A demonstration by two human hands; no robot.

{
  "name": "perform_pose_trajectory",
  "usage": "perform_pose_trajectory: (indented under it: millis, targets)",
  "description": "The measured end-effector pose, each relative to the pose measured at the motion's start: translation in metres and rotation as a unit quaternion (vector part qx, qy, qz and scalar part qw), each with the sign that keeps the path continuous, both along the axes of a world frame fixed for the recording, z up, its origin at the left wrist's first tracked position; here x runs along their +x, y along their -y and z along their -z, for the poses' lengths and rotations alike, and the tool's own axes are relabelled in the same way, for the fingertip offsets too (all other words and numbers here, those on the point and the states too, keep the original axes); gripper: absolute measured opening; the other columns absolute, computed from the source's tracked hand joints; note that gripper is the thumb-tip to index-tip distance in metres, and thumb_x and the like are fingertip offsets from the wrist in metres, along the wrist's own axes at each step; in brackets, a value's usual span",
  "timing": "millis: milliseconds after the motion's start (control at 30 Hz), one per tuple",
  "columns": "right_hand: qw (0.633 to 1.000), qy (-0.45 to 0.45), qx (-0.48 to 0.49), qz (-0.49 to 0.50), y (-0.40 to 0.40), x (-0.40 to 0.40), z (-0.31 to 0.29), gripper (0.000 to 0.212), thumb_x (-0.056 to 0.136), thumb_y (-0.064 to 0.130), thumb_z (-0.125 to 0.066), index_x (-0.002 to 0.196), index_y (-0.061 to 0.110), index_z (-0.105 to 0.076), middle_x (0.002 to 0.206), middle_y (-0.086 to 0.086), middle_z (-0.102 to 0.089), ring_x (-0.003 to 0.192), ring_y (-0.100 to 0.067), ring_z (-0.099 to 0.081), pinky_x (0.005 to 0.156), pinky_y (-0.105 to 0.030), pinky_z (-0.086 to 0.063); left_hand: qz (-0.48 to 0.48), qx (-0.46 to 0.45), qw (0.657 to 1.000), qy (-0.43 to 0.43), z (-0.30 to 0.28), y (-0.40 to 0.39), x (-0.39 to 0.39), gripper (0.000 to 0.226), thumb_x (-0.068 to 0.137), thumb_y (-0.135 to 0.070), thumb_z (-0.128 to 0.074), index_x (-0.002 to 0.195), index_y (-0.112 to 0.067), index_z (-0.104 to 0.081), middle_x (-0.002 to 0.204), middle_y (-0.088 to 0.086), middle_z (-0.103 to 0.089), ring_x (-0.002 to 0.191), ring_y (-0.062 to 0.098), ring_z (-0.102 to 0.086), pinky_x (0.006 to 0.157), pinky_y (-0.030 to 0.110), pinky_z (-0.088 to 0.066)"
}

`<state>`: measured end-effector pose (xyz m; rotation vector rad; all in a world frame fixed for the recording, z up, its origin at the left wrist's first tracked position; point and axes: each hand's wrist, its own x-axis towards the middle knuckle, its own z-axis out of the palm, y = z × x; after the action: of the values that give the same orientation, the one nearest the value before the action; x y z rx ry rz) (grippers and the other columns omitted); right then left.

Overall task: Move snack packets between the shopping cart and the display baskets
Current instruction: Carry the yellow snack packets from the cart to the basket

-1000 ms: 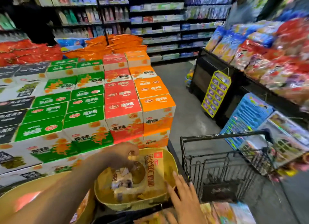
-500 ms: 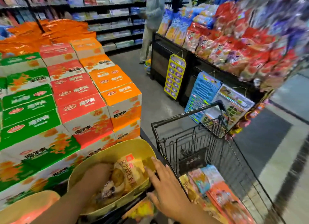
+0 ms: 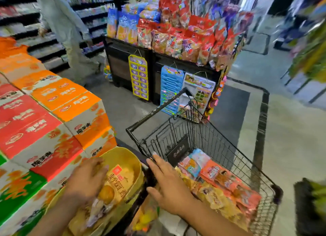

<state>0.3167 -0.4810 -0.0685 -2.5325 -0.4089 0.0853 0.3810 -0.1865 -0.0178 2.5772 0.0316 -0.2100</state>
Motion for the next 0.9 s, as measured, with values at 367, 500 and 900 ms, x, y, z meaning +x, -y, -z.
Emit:
perform_pose_trajectory:
  millis: [367,500,900]
  targets:
    - [0.926,-0.123,0.088,0.346,0.242,-0.099,0.056,0.079,0.106,0.043,-0.058,0.168,0.032,-0.010,0.175,0.008,-0.005,0.162,-0.014,-0.005,0.124,-0.024,-0.005,0.181,-0.168,0.968,0.047,0.005,0.246,0.001,0.031,0.095,-0.034,-0.066,0.126,-0.037,-0.064,0.132,-0.021,-0.057,0.127,-0.010,-0.047,0.106,0.011,-0.031]
    - [0.905,-0.188,0.079,0.374,0.303,-0.128,0.089,0.073,0.103,0.038,-0.063,0.165,0.025,-0.025,0.171,-0.001,-0.025,0.158,-0.021,-0.023,0.127,-0.030,-0.020,0.229,-0.122,0.965,-0.050,0.070,0.335,-0.001,0.025,0.099,-0.037,-0.065,0.123,-0.037,-0.063,0.120,-0.016,-0.060,0.111,0.011,-0.059,0.093,0.028,-0.045]
    - [0.829,-0.341,0.119,0.427,0.364,-0.155,0.191,0.064,0.103,0.039,-0.058,0.160,0.025,-0.032,0.145,-0.007,-0.056,0.131,-0.025,-0.054,0.105,-0.036,-0.046,0.311,0.079,0.904,-0.283,0.232,0.433,0.020,0.019,0.092,-0.026,-0.068,0.105,-0.014,-0.062,0.099,0.004,-0.065,0.092,0.024,-0.062,0.082,0.037,-0.050]
